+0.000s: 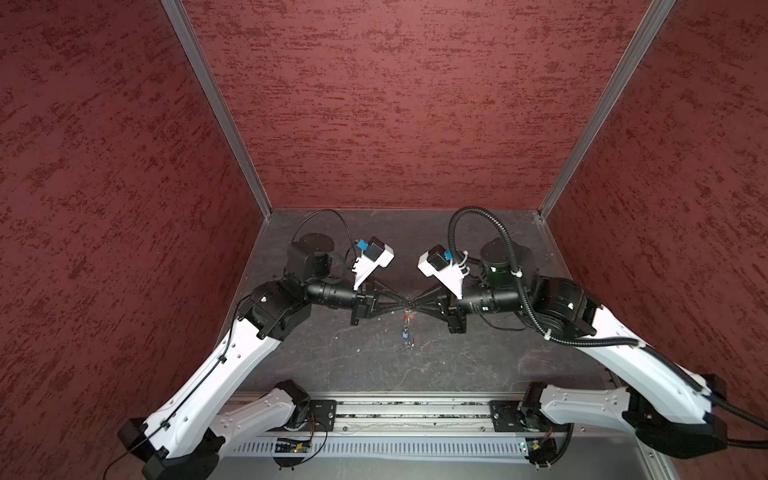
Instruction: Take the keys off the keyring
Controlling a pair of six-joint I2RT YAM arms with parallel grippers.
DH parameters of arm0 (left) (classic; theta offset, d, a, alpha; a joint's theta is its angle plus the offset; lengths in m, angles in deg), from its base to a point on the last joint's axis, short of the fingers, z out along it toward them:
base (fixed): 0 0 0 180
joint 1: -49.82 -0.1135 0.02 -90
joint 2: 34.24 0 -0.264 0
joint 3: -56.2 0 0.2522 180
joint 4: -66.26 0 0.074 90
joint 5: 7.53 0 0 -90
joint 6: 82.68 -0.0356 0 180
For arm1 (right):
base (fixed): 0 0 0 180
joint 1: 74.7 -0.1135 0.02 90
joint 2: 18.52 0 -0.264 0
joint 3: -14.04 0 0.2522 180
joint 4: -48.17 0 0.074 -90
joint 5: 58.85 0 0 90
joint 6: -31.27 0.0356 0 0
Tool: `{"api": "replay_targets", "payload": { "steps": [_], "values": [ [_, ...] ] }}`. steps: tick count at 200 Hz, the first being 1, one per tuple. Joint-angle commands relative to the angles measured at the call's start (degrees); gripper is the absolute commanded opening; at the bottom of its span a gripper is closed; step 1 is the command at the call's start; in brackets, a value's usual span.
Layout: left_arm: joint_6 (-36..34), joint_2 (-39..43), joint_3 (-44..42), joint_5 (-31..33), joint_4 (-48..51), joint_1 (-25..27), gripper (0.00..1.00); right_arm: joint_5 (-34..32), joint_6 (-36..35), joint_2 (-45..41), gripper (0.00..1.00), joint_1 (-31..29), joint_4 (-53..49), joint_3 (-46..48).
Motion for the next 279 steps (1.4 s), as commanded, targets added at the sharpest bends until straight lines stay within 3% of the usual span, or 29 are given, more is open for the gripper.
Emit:
{"api": "replay_targets", "payload": {
  "steps": [1,30,48,60,117,154,188,279],
  "values": [
    [-0.45,0.21,1.01,-0.6,-1.03,1.38,0.0,-1.23,-0.6,0.47,0.0,0.03,3.4,-2.11],
    [-0.05,1.24,-0.23,2.42,-3.97,1.96,0.0,-0.57,0.02,-0.19,0.0,0.07,5.99,-1.3],
    [0.45,3.83,-2.55,4.91,-8.51,1.95,0.0,-2.5,0.47,-2.1,0.27,0.09,8.81,0.44],
    [1.33,5.44,-4.14,5.85,-12.19,1.88,0.0,-3.69,0.54,-3.69,0.37,0.08,11.38,2.2],
    [5.37,9.01,-9.48,7.84,-27.79,1.85,0.0,-0.28,5.3,-12.01,0.53,0.06,36.15,18.72],
    [8.18,10.73,-12.66,7.67,-36.16,1.83,0.0,2.05,7.99,-13.47,0.55,0.01,44.88,23.96],
    [10.44,11.35,-14.45,7.62,-40.24,1.83,0.0,1.92,8.46,-13.42,0.55,0.01,46.1,25.21],
    [11.39,12.43,-15.81,9.34,-41.58,1.85,0.0,4.88,8.98,-11.5,0.29,-0.06,44.83,24.99]
  ]
}}
